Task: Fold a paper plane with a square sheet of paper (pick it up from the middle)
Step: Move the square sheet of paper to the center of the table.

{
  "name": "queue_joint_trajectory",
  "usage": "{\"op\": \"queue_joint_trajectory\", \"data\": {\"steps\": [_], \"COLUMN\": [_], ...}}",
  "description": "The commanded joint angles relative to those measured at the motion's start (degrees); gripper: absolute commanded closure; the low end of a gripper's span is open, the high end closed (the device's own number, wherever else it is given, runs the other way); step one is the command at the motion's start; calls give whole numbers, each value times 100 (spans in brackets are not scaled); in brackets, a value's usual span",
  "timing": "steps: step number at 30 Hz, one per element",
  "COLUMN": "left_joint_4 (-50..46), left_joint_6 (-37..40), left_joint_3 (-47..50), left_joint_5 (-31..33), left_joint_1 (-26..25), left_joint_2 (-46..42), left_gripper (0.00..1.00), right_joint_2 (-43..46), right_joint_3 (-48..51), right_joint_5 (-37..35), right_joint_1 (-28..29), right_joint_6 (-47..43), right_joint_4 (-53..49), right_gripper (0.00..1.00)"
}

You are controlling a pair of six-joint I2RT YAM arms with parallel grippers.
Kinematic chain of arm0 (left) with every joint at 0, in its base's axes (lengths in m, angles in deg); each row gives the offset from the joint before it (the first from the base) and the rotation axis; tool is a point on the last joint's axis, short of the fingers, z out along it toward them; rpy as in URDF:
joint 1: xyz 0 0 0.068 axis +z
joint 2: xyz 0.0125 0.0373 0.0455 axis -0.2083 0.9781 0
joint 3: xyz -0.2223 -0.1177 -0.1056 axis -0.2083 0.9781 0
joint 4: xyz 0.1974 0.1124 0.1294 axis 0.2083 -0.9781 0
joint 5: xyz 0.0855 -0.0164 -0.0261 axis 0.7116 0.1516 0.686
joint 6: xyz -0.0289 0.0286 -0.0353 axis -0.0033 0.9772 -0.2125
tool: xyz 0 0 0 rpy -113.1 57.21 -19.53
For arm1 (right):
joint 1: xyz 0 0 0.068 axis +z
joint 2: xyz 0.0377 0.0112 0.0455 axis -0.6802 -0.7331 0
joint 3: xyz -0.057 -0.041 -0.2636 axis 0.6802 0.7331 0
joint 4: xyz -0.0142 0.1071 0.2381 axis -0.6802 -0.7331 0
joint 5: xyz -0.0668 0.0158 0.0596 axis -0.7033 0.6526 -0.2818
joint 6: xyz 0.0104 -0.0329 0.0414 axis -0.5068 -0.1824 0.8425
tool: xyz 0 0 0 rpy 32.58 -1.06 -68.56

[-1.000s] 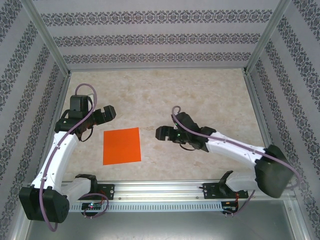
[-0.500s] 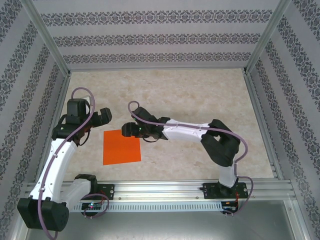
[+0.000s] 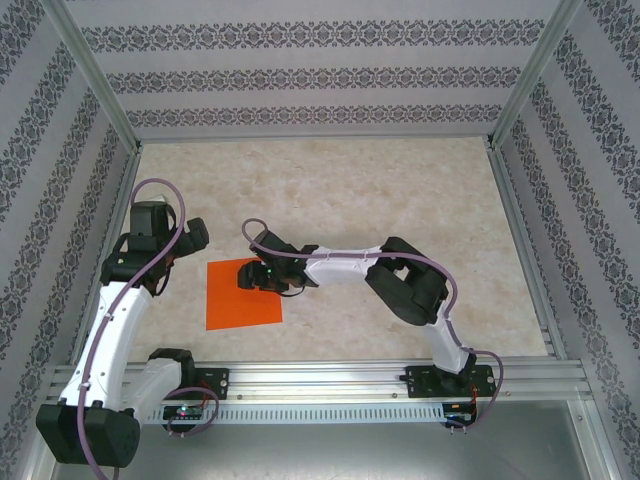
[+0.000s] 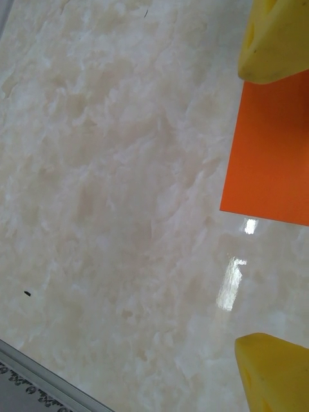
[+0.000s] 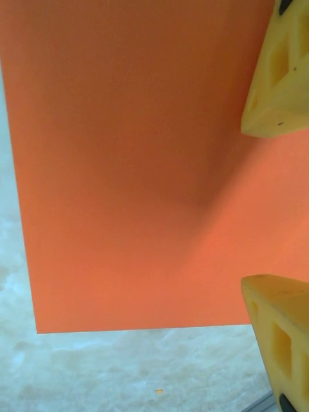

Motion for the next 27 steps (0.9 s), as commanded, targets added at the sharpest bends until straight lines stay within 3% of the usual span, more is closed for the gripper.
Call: {"op": "queue_joint_trajectory", "data": {"steps": [1, 6, 12, 19, 27], "left_joint_4": [-84, 192, 127, 307, 376], "left_joint_6": [-95, -388, -186, -138, -198], "left_joint_3": [63, 218, 48, 44, -16], "left_joint_5": [-269, -1181, -1373, -2178, -3016], "left_joint_1": [68, 64, 68, 68, 51], "left_joint_2": [-1, 87, 513, 951, 1320], "left_gripper": [0, 0, 0, 0, 0], "right_joint_2": [129, 643, 1117, 1169, 1295], "right_joint_3": [458, 1109, 1602, 1371, 1138], "right_joint_5": [-323, -562, -705, -1031, -1140], "right_joint_1": [-122, -585, -1267, -2098, -2427], "right_joint_6": [52, -156, -644, -1363, -1222], "right_joint_4": [-375, -736, -1276, -2305, -2285], "right_gripper": [41, 40, 40, 39, 40]}}
